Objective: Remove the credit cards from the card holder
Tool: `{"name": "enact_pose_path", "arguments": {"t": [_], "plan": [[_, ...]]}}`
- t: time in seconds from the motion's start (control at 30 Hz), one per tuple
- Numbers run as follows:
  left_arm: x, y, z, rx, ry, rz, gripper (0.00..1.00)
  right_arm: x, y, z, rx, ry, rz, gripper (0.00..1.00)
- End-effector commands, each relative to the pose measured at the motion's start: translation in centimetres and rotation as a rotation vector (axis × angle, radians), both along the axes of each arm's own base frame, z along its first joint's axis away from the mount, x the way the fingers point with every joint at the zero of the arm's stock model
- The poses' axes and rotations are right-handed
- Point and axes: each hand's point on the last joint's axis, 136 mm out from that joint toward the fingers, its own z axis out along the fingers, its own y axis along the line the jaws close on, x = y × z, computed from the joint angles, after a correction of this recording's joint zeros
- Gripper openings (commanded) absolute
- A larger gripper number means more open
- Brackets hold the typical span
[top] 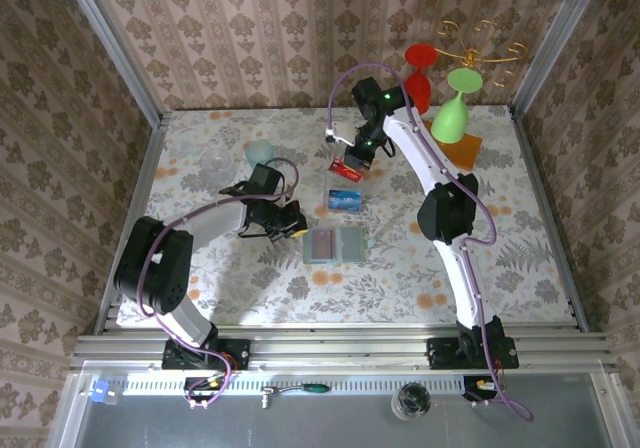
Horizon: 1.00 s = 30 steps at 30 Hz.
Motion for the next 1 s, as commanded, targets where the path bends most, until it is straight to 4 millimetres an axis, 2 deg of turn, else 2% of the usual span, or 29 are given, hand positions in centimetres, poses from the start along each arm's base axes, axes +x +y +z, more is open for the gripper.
{"name": "enact_pose_path", "arguments": {"t": [0.0,0.27,0.4,0.5,0.73,0.83,0.97], "plan": [[0.4,0.4,1.4,-0.001,-0.012,0.029,0.05,-1.9,-0.4,-1.0,-0.006,0.095,0.046,0.00],[0.1,0.6,1.6,0.008,-0.011,0.034,0.05,-2.2,-0.6,-3.6,-0.025,0.144,0.083,0.00],[-0.1,0.8,1.5,0.013,-0.009,0.039,0.05,-2.2,-0.4,-4.2,-0.021,0.152,0.096,0.00],[-0.1,0.8,1.7,0.010,-0.010,0.042,0.05,-2.0,-0.2,-3.5,-0.007,0.136,0.098,0.00],[0.1,0.4,2.0,0.003,-0.021,0.036,0.05,-1.9,0.1,0.9,0.042,0.045,0.104,0.00],[0.0,0.2,2.1,0.001,-0.018,0.026,0.05,-1.6,-0.1,1.5,0.035,0.013,0.105,0.00],[-0.2,0.2,2.2,0.007,-0.020,0.018,0.05,-0.9,-0.3,1.1,0.025,-0.005,0.104,0.00]]}}
